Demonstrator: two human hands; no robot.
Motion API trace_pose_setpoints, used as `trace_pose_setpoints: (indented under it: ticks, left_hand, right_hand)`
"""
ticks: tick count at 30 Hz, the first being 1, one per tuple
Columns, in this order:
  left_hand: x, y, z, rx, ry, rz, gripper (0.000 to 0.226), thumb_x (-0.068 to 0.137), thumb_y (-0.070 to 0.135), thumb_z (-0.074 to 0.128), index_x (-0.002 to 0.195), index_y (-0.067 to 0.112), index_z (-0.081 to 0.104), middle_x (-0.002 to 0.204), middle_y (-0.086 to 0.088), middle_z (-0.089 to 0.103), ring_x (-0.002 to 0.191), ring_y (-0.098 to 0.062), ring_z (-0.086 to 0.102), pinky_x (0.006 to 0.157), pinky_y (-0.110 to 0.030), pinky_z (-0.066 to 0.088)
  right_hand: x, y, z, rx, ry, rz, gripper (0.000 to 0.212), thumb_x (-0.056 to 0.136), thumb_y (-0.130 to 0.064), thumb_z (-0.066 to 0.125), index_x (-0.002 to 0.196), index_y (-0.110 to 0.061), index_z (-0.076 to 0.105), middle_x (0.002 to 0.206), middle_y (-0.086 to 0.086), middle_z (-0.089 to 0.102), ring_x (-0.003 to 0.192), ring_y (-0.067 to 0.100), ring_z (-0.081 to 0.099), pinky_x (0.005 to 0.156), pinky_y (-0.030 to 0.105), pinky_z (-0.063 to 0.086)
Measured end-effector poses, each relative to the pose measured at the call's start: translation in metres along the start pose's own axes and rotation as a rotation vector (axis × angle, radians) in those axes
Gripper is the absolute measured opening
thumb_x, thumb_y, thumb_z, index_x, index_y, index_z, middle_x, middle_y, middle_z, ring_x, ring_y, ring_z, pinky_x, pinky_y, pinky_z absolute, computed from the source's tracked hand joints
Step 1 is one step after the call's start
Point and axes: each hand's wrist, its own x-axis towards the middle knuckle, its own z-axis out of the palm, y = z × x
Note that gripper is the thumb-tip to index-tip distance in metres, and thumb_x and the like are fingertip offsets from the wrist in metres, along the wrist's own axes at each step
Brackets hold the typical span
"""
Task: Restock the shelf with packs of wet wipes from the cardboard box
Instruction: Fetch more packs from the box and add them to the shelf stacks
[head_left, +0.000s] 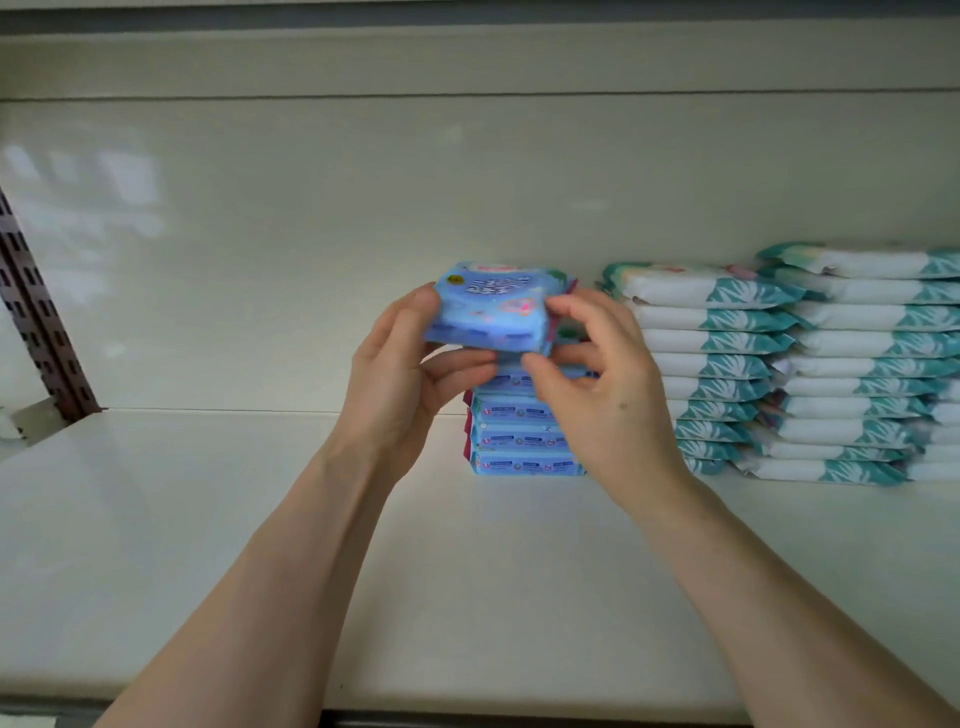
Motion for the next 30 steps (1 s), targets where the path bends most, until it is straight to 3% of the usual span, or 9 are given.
trace_pose_setpoints:
  ticks: [5,10,12,14,17,21,23,26,30]
  left_hand:
    - [-0.001,-0.004,-0.001,0.350,0.061,0.159,0.020,0.097,0.025,0.051,0.099,0.022,0.071,0.095,-0.004,0.073,0.068,-0.013,0.061,0.055,-0.022,0.046]
    - [-0.006,-0.006,0.003,0.490,0.004,0.353,0.031,0.099,0.013,0.049,0.085,0.033,0.068,0.070,0.016,0.066,0.058,0.003,0.054,0.054,-0.008,0.041]
    - [-0.007,-0.009,0.002,0.557,-0.047,0.381,0.035,0.098,0.010,0.049,0.084,0.037,0.068,0.075,0.014,0.066,0.066,0.004,0.054,0.060,-0.005,0.042]
    - [-0.005,-0.014,-0.001,0.618,-0.055,0.366,0.034,0.097,0.010,0.051,0.086,0.038,0.068,0.085,0.015,0.069,0.074,0.002,0.055,0.065,-0.004,0.042]
    - [0.000,-0.020,-0.004,0.702,0.011,0.300,0.020,0.094,0.015,0.058,0.098,0.033,0.065,0.112,0.005,0.064,0.077,0.002,0.057,0.063,-0.003,0.041]
    - [0.003,-0.029,-0.007,0.773,-0.014,0.276,0.048,0.090,0.017,0.063,0.132,0.034,0.048,0.118,0.004,0.054,0.087,-0.002,0.058,0.069,-0.008,0.047]
    - [0.003,-0.033,-0.008,0.817,-0.035,0.307,0.053,0.089,0.014,0.063,0.135,0.034,0.047,0.118,0.003,0.053,0.089,0.000,0.058,0.073,-0.008,0.046]
    - [0.003,-0.035,-0.008,0.851,-0.005,0.351,0.052,0.087,0.012,0.064,0.133,0.033,0.050,0.115,0.004,0.051,0.090,-0.002,0.059,0.083,-0.022,0.050]
    - [0.002,-0.040,-0.008,0.922,-0.029,0.452,0.064,0.087,0.010,0.064,0.135,0.044,0.040,0.113,0.010,0.041,0.088,-0.006,0.059,0.084,-0.033,0.054]
  right_hand:
    - [0.007,0.007,-0.009,-0.081,0.074,0.018,0.026,0.088,0.001,0.060,0.110,-0.012,0.065,0.105,-0.007,0.055,0.073,0.004,0.064,0.072,0.009,0.046]
    - [0.005,0.010,-0.010,-0.149,0.030,0.020,0.028,0.092,-0.008,0.057,0.119,-0.016,0.058,0.110,-0.001,0.064,0.087,0.008,0.066,0.079,0.017,0.051]
    - [0.005,0.013,-0.013,-0.310,0.046,-0.074,0.023,0.092,-0.008,0.057,0.113,-0.013,0.062,0.110,0.000,0.064,0.082,0.011,0.063,0.076,0.018,0.049]
    - [0.006,0.015,-0.015,-0.436,0.065,-0.149,0.022,0.090,-0.006,0.058,0.109,-0.010,0.066,0.113,0.000,0.061,0.081,0.016,0.062,0.074,0.029,0.051]
    - [0.007,0.015,-0.015,-0.601,0.093,-0.179,0.022,0.086,-0.011,0.061,0.105,-0.016,0.070,0.109,0.001,0.058,0.073,0.022,0.061,0.058,0.035,0.050]
    - [0.005,0.013,-0.017,-0.726,0.047,-0.186,0.020,0.083,-0.015,0.064,0.101,-0.018,0.070,0.104,0.002,0.058,0.064,0.023,0.058,0.050,0.028,0.041]
    - [0.004,0.011,-0.017,-0.717,-0.013,-0.118,0.024,0.083,-0.015,0.066,0.107,-0.019,0.066,0.111,0.000,0.053,0.068,0.021,0.059,0.054,0.030,0.043]
    - [0.001,0.009,-0.016,-0.785,-0.102,-0.053,0.037,0.083,-0.016,0.066,0.119,-0.021,0.055,0.121,-0.001,0.042,0.074,0.017,0.051,0.058,0.030,0.037]
    - [0.001,0.005,-0.014,-0.892,-0.145,-0.040,0.042,0.088,-0.013,0.060,0.127,-0.021,0.047,0.128,0.002,0.035,0.079,0.025,0.054,0.058,0.032,0.036]
